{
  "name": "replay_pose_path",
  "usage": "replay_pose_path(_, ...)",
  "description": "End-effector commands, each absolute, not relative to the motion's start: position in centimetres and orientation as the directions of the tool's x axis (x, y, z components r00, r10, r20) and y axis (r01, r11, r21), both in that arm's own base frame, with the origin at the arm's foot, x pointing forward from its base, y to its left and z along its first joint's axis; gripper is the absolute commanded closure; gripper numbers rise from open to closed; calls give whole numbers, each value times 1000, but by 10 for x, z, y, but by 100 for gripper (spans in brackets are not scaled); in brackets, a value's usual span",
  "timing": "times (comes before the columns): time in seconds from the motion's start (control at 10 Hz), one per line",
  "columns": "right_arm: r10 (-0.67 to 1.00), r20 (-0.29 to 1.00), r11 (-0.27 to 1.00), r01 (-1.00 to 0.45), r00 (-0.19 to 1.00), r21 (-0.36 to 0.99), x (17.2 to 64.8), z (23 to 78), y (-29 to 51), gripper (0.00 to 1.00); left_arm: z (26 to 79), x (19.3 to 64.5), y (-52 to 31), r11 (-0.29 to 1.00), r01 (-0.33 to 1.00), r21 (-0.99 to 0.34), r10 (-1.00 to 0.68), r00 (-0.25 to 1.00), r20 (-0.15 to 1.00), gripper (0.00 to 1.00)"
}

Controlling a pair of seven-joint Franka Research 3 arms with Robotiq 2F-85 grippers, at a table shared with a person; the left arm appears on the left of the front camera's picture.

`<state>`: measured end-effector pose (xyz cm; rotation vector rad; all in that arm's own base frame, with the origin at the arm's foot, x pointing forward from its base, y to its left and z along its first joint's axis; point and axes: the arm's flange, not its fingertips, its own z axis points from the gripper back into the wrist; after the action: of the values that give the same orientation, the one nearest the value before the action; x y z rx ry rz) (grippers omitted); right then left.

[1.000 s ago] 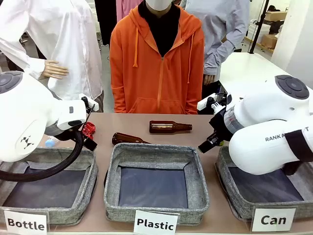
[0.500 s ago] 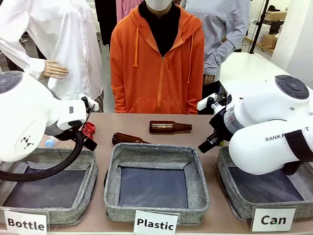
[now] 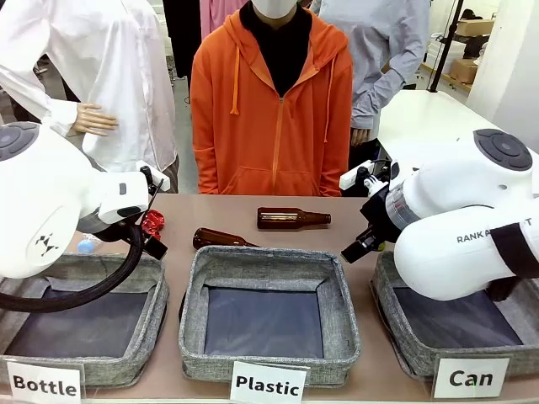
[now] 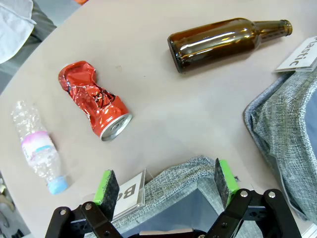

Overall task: Sort the can waste into the basket.
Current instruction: Pick up the can waste from the table and place it in the right Fabric basket.

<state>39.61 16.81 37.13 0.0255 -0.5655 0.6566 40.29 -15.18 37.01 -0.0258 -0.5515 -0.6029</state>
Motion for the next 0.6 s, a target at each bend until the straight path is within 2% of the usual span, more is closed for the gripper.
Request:
replay_pose_path(0.0,579,513,786,-601,633,-145,388,389,166,0,384,396,-148,816,572,81,-525,676,517,0)
replay_pose_path(0.2,490,568,825,-562,661,-56,368,447,162,0,442,377,-139,816,565,-126,-396,704,589,0)
replay_pose_path(0.3,420,566,836,-545,709,62,352,476,159,0,470,363,-133,782,595,-185,-367,680,635,0)
replay_pose_path(0.4,409,533,776,-590,741,224,337,496,150,0,490,347,-119,737,626,-256,-344,673,655,0)
replay_pose_path(0.5,373,527,760,-577,764,298,321,510,132,0,509,329,-99,657,666,-353,-298,660,690,0)
